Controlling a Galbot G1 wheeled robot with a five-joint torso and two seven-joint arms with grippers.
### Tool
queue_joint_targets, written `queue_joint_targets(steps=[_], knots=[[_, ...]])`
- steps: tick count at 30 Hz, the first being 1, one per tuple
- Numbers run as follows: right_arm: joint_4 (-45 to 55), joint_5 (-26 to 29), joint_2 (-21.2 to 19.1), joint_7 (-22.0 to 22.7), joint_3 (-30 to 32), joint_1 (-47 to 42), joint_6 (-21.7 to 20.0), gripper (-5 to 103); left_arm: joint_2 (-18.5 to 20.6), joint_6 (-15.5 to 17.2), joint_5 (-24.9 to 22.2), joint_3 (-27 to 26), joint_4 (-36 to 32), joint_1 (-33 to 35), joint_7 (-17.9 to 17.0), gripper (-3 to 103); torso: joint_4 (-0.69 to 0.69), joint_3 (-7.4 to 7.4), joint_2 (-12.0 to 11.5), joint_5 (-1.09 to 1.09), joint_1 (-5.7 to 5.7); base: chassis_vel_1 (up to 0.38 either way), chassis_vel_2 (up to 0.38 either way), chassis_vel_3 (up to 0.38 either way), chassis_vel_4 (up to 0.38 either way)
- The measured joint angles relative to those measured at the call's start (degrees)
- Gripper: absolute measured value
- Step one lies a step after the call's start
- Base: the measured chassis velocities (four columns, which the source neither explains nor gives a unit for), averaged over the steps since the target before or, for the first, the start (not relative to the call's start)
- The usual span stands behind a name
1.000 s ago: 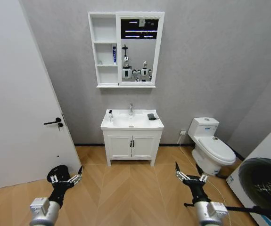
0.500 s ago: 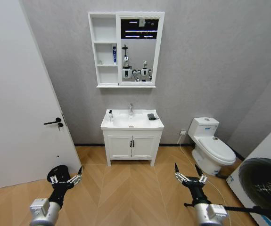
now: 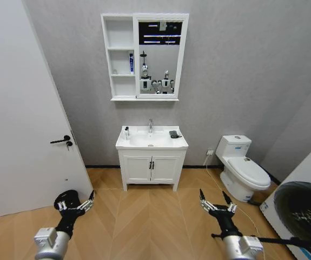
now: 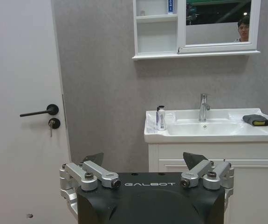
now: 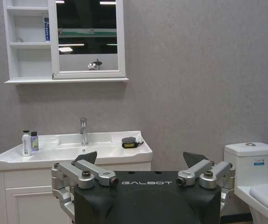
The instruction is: Move facial cleanser and shampoo from washbasin to cabinet, then wipe washbasin with towel.
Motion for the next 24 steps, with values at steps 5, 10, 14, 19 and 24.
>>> queue_joint_targets(steps=[5, 10, 14, 19, 24], knots=[[0.05, -0.88, 0.70, -0.50, -0.78, -0.33, 0.51, 100, -0.82, -0.61, 0.75, 0.17, 0.51, 0.50, 0.20, 97, 0.00, 0.00, 0.00, 0.00, -0.01, 0.000, 0.000, 0.000, 0.000], [0.02, -1.04, 0.72, -0.76, -0.98, -0.39, 1.28, 100, -0.91, -1.04, 0.99, 0.19, 0.86, 0.58, 0.40, 97, 0.00, -0.01, 0.01, 0.00, -0.02, -0.036, 0.028, 0.036, -0.051], [0.33, -0.80, 0.71, -0.75, -0.98, -0.40, 1.30, 100, -0.99, -1.22, 1.02, 0.24, 0.94, 0.58, 0.53, 97, 0.00, -0.01, 0.01, -0.01, -0.02, -0.116, 0.108, 0.140, -0.118], [0.48, -1.04, 0.88, -0.76, -1.12, -0.53, 1.34, 100, -1.13, -1.42, 1.10, 0.25, 1.18, 0.59, 0.63, 97, 0.01, 0.01, 0.00, 0.01, 0.00, -0.196, 0.193, 0.202, -0.205], [0.29, -1.97, 1.03, -0.76, -1.19, -0.72, 1.89, 100, -1.13, -1.55, 1.11, 0.15, 1.40, 0.58, 0.67, 97, 0.00, 0.00, 0.00, 0.00, 0.00, -0.251, 0.242, 0.249, -0.258]])
